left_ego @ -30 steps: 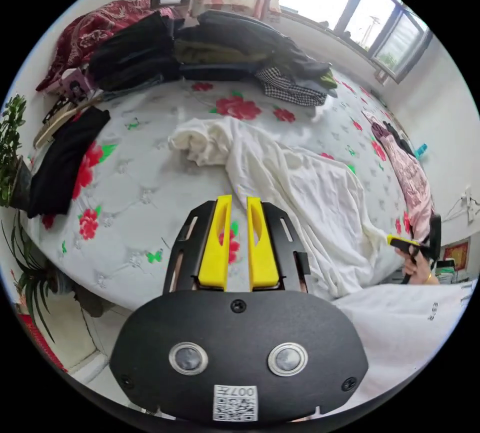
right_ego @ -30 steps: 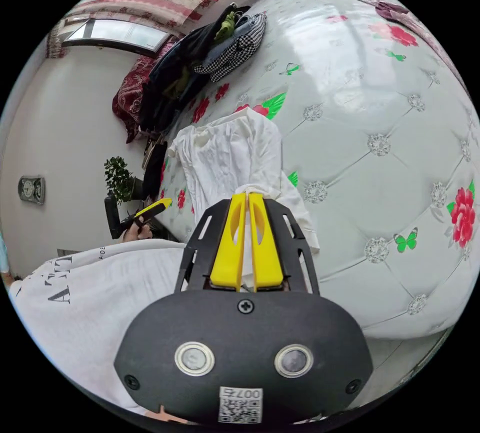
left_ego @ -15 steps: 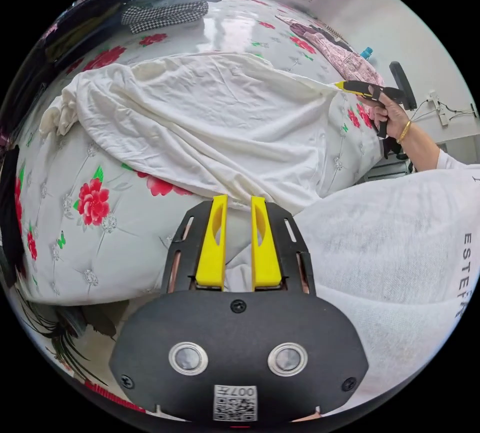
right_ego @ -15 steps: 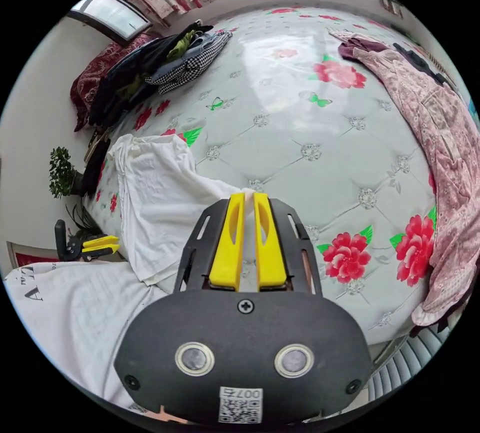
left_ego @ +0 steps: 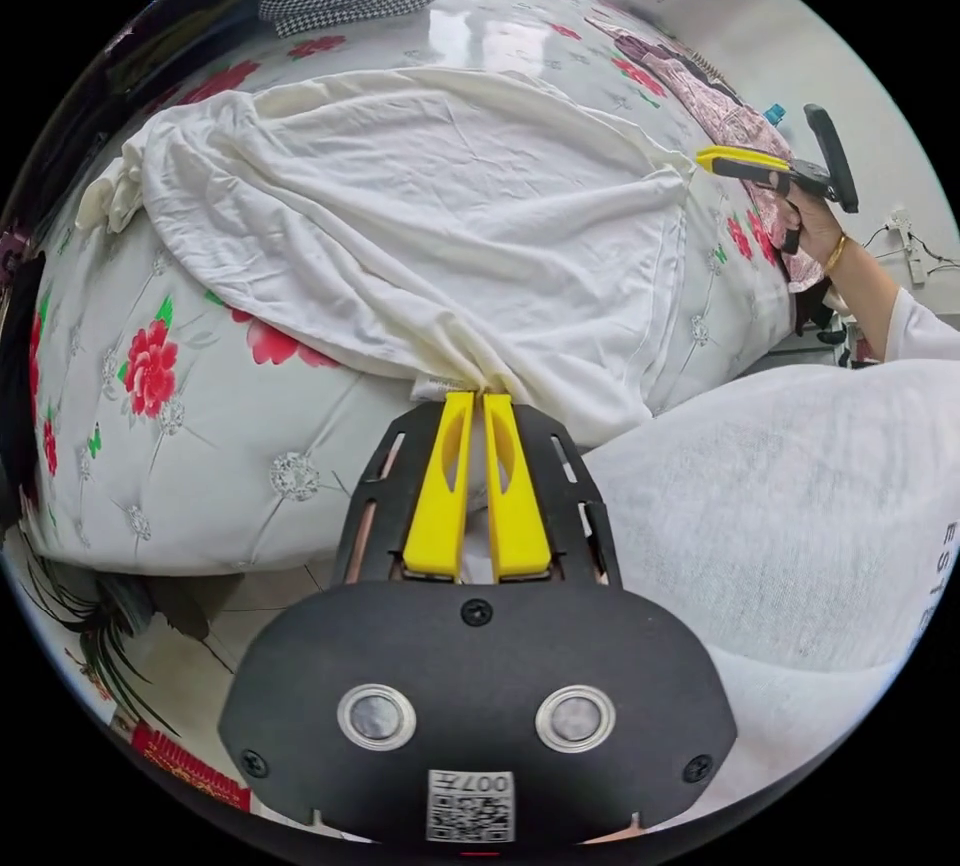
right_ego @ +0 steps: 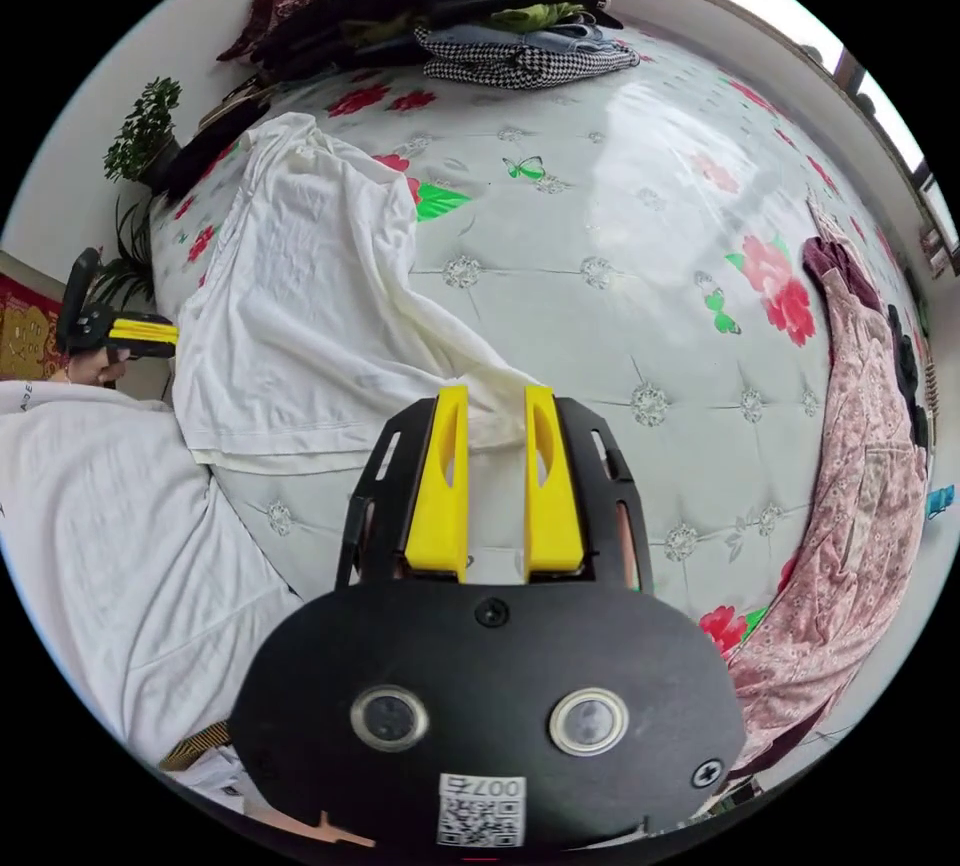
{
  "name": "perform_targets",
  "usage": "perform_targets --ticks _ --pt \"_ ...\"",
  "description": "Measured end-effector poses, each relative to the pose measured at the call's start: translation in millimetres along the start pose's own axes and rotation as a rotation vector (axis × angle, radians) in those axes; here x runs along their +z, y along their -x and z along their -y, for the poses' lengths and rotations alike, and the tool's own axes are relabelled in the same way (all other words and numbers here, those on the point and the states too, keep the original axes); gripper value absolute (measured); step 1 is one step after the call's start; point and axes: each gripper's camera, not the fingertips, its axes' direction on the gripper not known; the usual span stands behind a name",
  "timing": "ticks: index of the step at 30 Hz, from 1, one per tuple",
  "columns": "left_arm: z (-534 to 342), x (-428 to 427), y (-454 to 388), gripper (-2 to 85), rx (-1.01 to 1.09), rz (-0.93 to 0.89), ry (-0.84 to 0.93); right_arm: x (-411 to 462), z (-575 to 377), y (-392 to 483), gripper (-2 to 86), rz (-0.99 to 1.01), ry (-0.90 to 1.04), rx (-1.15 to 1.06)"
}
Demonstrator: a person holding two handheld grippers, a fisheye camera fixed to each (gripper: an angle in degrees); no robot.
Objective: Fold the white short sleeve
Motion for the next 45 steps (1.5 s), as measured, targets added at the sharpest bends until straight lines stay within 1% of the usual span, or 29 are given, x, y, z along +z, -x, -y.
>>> perform_targets --ticks 3,6,7,11,12,13,16,20,24,27,32,33,35,36,37,38,39,40,42,45 --pt "-6 -28 22 -0.9 -0.088 0.009 -0.101 -2 6 24 7.4 0.007 -0.014 -0.088" --pt "-21 -64 51 -0.8 -0.18 0.027 -0.205 0 6 46 7.9 0.074 0.014 -0.159" --pt "-28 -78 62 -0.7 -0.213 0.037 -0.24 4 6 54 7.9 0.063 0.038 -0.189" --pt "-48 -97 82 0.5 -0.269 0.02 -0.291 19 8 69 7.4 0.048 0.095 -0.224" --pt "-53 -97 84 1.5 -0.28 0.007 -0.3 24 10 71 7.1 0.055 0.117 -0.224" --pt "-58 -93 84 4.3 -0.29 -0.008 -0.307 24 11 72 6.6 0.043 0.11 -0.217" --pt "-70 -82 77 8.0 -0.297 -0.04 -0.307 15 14 68 5.4 0.055 0.102 -0.174" --pt "-96 -75 68 9.4 -0.294 -0.03 -0.308 -7 8 60 4.4 0.059 0.045 -0.17" --pt "-119 -57 61 10.8 -0.263 0.033 -0.225 6 2 59 3.2 0.024 0.126 -0.204" --pt "-114 -41 52 11.1 -0.213 0.06 -0.199 22 3 64 1.8 0.001 0.168 -0.216" --pt "-78 -27 38 10.9 -0.138 0.171 -0.198 15 5 58 0.2 0.041 0.136 -0.173" --pt "-68 -21 36 9.6 -0.123 0.19 -0.182 11 4 55 0.1 0.064 0.123 -0.161" --pt "-53 -12 35 3.5 -0.113 0.219 -0.143 2 0 51 0.0 0.102 0.1 -0.142" --pt "-49 -12 33 0.5 -0.097 0.241 -0.158 -5 -3 47 -0.1 0.128 0.078 -0.13" --pt "-48 -13 32 -0.2 -0.092 0.242 -0.165 -14 -7 44 -0.1 0.158 0.05 -0.117" --pt "-48 -14 33 -0.3 -0.085 0.23 -0.156 -19 -9 42 -0.1 0.175 0.035 -0.111" --pt "-51 -19 36 -0.6 -0.071 0.175 -0.15 -29 -14 38 -0.1 0.209 0.006 -0.099" --pt "-60 -31 41 -0.7 -0.072 0.106 -0.191 -39 -20 33 -0.1 0.235 -0.028 -0.088" --pt "-82 -55 52 -0.8 -0.115 0.042 -0.27 -51 -31 26 -0.2 0.259 -0.076 -0.065" --pt "-128 -101 74 -0.9 -0.2 -0.03 -0.397 -70 -46 15 -0.2 0.362 -0.151 -0.035"
